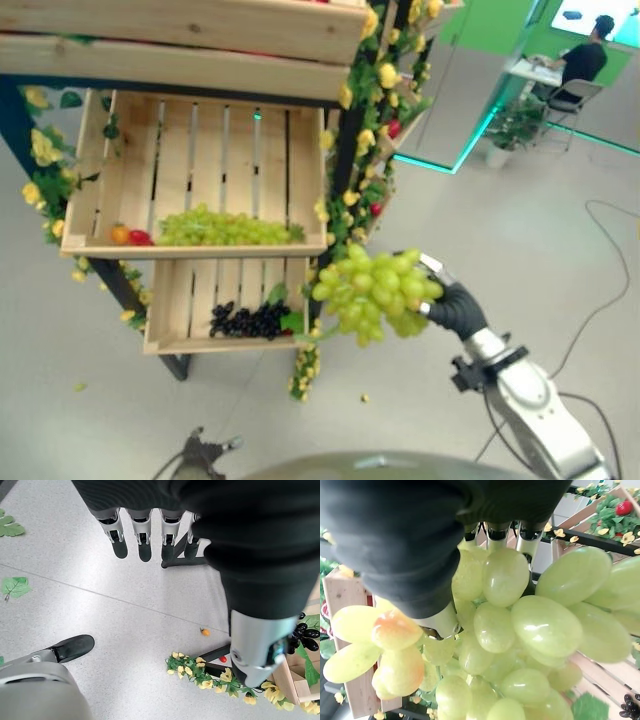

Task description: Pick up the fruits from the basket on one side to the basket on the other side

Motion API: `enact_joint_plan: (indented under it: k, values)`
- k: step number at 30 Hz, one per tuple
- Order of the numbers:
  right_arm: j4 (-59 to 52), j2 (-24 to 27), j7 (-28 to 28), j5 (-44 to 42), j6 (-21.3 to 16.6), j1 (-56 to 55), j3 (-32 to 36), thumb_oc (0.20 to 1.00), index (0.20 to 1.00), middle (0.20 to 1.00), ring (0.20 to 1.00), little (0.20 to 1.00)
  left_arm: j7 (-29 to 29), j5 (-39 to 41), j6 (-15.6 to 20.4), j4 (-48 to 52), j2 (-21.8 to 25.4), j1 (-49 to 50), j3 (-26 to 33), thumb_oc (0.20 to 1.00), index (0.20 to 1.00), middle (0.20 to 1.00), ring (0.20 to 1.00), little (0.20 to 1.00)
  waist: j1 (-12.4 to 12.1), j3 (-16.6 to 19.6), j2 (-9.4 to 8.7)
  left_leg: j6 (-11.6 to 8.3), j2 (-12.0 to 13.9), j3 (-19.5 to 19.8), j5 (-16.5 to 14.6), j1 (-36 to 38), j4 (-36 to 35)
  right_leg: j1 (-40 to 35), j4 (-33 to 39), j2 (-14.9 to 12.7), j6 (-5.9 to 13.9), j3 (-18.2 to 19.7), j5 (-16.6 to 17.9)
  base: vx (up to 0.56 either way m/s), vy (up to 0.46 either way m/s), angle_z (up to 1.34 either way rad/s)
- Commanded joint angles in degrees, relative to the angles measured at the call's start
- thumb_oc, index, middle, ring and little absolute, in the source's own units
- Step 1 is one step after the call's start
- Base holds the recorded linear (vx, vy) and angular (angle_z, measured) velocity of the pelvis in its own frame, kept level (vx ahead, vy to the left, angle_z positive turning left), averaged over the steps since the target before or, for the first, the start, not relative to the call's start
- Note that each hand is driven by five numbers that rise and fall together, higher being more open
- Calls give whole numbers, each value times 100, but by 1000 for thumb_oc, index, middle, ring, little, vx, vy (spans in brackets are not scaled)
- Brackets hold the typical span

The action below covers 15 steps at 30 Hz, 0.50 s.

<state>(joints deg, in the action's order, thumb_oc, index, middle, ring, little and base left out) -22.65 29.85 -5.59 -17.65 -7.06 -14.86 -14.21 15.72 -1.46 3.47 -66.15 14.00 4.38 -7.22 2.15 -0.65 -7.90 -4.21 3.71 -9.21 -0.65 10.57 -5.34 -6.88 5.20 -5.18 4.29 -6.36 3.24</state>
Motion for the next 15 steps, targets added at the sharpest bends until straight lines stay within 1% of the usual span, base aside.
enact_joint_plan:
  k: [1, 6, 9, 15]
  values:
    - [-816, -84, 70, -374, -319, 525, 26, 200, 200, 200, 200, 200, -49, -203, 31, -368, -59, -264, -95, 1000, 1000, 1000, 1000, 1000, -125, 179, 0, 323, -87, -19, -561, 73, 321, 87, -609, -260, 561, 208, -421, 11, 17, -5]
    - [-784, -139, 110, -336, -293, 649, -35, 200, 200, 200, 200, 200, -97, -250, 9, -367, -22, -203, -118, 1000, 1000, 1000, 1000, 1000, -163, 222, -74, 340, -96, -38, -599, 192, 310, 3, -631, -280, 578, 206, -438, 6, 6, -1]
    - [-681, -196, 138, -384, -241, 846, -144, 200, 200, 200, 200, 200, -138, -303, -17, -348, 43, -150, -135, 1000, 1000, 1000, 1000, 1000, -244, 262, -170, 356, -100, -50, -631, 303, 293, -89, -646, -296, 586, 194, -446, 0, 0, 0]
    - [-401, -285, 241, -381, -194, 1370, -346, 200, 200, 200, 200, 200, -172, -326, -52, -348, 124, -212, -159, 1000, 1000, 1000, 1000, 1000, -367, 249, -286, 373, -128, -58, -631, 320, 273, -95, -634, -329, 613, 199, -390, -22, 15, -1]
